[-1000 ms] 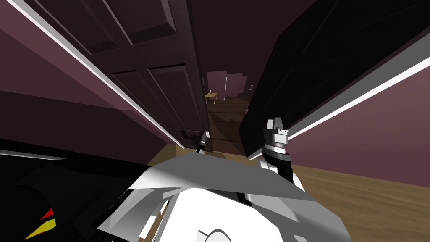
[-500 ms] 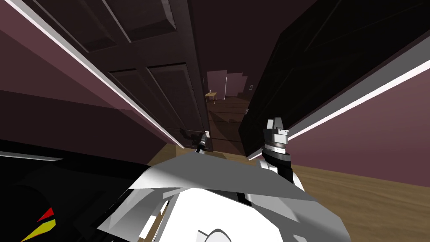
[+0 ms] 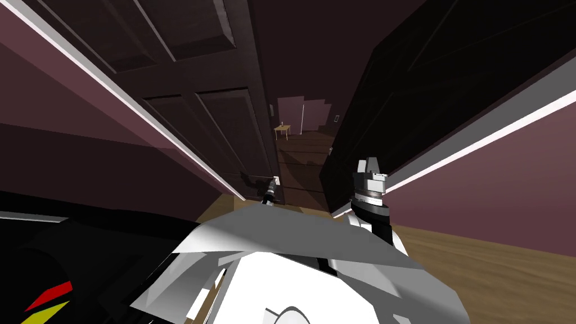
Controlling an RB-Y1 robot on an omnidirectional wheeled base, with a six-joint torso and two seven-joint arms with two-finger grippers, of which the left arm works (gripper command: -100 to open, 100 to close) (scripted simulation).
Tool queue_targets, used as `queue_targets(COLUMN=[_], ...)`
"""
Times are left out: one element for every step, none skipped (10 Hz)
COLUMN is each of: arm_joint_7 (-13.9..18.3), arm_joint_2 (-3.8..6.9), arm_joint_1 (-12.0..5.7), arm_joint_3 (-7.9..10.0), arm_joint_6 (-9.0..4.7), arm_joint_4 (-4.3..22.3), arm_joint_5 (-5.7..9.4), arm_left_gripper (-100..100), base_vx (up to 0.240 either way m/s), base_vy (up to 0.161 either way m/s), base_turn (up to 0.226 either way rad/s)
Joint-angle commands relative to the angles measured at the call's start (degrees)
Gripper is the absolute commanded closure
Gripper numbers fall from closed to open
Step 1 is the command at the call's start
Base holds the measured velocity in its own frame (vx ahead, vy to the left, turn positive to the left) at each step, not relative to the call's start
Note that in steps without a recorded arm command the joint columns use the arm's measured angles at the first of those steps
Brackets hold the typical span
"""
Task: Push the door open
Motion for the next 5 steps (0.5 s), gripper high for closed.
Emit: queue_targets(arm_joint_7=[-0.27,-0.4,-0.54,-0.54,-0.84], arm_joint_2=[0.85,1.08,1.31,1.31,1.73], arm_joint_1=[-0.26,-0.28,-0.3,-0.3,-0.34], arm_joint_3=[1.09,1.53,1.99,1.99,3.02], arm_joint_6=[0.34,0.34,0.33,0.33,0.32], arm_joint_4=[-1.02,-0.97,-0.92,-0.83,-0.79], arm_joint_5=[0.5,0.73,0.97,0.97,1.5], arm_left_gripper=[100,100,100,100,100], base_vx=[0.192,0.176,0.171,0.127,0.172], base_vy=[-0.028,-0.052,-0.043,-0.016,-0.059], base_turn=[0.027,0.026,0.049,0.01,0.042])
